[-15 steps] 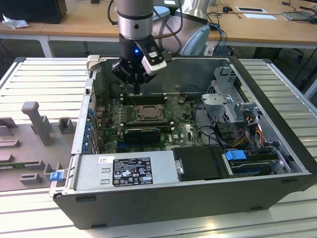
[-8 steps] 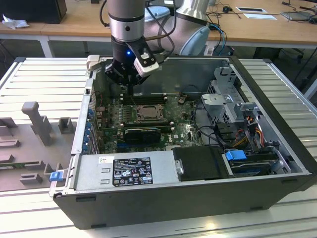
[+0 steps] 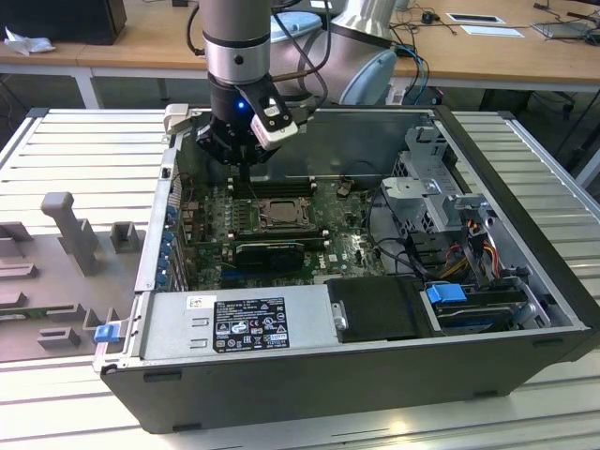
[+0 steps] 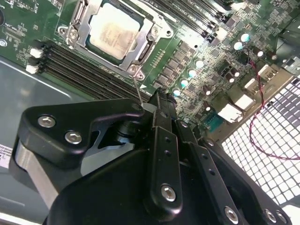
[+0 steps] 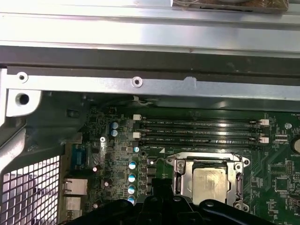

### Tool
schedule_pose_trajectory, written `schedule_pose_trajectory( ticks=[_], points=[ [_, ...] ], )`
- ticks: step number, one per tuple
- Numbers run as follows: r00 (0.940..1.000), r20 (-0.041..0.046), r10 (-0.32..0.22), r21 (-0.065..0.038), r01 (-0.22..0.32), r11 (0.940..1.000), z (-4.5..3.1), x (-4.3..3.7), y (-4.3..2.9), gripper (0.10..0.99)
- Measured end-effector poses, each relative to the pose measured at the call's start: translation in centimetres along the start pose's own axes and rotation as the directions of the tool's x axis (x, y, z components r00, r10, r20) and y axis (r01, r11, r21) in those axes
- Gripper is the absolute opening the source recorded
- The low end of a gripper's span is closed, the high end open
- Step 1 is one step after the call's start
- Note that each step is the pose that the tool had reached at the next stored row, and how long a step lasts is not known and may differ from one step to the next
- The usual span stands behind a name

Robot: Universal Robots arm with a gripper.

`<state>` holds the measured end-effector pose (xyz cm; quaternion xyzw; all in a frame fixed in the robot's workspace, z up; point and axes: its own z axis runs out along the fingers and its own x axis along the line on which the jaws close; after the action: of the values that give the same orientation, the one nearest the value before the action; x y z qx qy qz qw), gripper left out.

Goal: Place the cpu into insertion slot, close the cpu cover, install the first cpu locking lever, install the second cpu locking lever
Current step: 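Install the first cpu locking lever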

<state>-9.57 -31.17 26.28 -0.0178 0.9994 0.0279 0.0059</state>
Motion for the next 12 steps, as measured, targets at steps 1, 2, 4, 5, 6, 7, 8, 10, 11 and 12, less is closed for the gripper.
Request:
schedule_pose_trajectory(
  ticks=[1, 2, 4, 5, 6, 7, 8, 10, 11, 12],
  points=[
    [1.0000, -0.0001, -0.001, 0.000, 0.001, 1.0000, 0.04, 0.01, 0.00, 0.106],
    [1.0000, -0.0001, -0.001, 0.000, 0.001, 1.0000, 0.09, 0.02, 0.00, 0.106],
    [1.0000, -0.0002, -0.002, 0.000, 0.002, 1.0000, 0.14, 0.14, -0.01, 0.106],
    [1.0000, -0.0002, -0.002, 0.000, 0.002, 1.0000, 0.18, 0.19, 0.00, 0.106],
    [1.0000, -0.0002, -0.003, 0.000, 0.003, 1.0000, 0.23, 0.29, 0.00, 0.106],
    [1.0000, -0.0002, -0.003, 0.000, 0.003, 1.0000, 0.24, 0.35, 0.00, 0.106],
    [1.0000, -0.0001, -0.003, 0.000, 0.003, 1.0000, 0.25, 0.42, 0.01, 0.106],
    [1.0000, -0.0003, -0.005, 0.000, 0.005, 1.0000, 0.28, 0.57, 0.00, 0.106],
    [1.0000, -0.0004, -0.006, 0.000, 0.006, 1.0000, 0.29, 0.66, 0.01, 0.106],
    [1.0000, -0.0006, -0.008, 0.000, 0.008, 1.0000, 0.32, 0.89, 0.01, 0.106]
  ],
)
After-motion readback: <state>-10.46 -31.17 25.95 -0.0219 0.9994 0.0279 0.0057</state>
